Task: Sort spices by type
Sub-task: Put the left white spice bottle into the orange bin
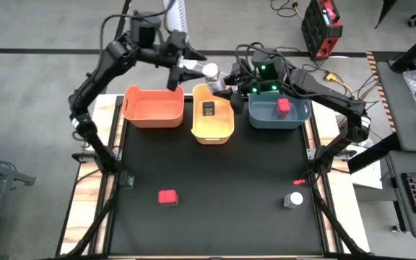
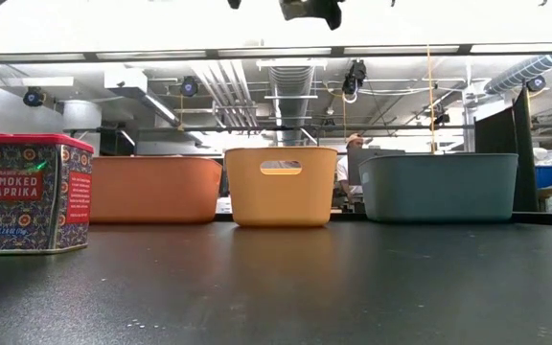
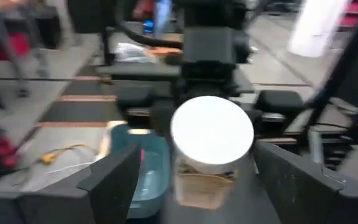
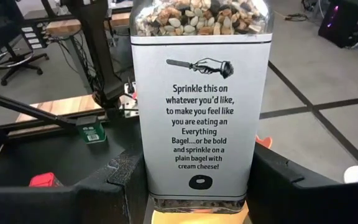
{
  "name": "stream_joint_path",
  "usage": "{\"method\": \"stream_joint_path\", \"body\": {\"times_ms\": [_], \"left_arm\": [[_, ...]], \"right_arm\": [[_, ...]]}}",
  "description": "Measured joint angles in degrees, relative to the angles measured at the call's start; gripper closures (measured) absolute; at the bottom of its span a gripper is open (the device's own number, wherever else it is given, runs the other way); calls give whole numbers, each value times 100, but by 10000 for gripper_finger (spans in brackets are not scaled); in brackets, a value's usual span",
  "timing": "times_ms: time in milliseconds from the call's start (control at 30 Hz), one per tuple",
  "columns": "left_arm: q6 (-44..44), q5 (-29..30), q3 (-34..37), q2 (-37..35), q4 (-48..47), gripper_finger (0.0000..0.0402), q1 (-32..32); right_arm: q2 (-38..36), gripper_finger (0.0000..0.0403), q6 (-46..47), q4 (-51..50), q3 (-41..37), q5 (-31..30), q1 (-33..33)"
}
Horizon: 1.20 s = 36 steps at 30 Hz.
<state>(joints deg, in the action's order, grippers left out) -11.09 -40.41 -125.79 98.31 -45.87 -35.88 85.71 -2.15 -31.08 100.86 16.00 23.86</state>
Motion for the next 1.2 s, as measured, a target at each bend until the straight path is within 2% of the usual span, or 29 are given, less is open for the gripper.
{"method": "stream_joint_path", "body": {"times_ms": [100, 400, 567, 733, 1033, 1100, 1200], "left_arm": [[6, -424, -208, 216, 4, 103, 55], [1, -600, -860, 808, -107, 114, 130], [-304, -600, -916, 869, -398, 143, 116], [-432, -604, -921, 847, -572, 213, 122], [-327, -341, -927, 835, -722, 218, 135], [-216, -148, -927, 805, -843, 218, 108], [-220, 373, -923, 772, -1242, 218, 53]], "right_arm": [[-2, 212, -8, 2, 0, 4, 0], [97, 212, 2, 0, 0, -16, -11], [134, 212, -1, 4, 0, -12, -11], [141, 212, -43, -1, 0, -2, -11], [156, 212, 57, 1, -4, 34, -11], [162, 186, 166, -12, -4, 4, -11], [162, 116, 386, 49, -4, -155, -5]]}}
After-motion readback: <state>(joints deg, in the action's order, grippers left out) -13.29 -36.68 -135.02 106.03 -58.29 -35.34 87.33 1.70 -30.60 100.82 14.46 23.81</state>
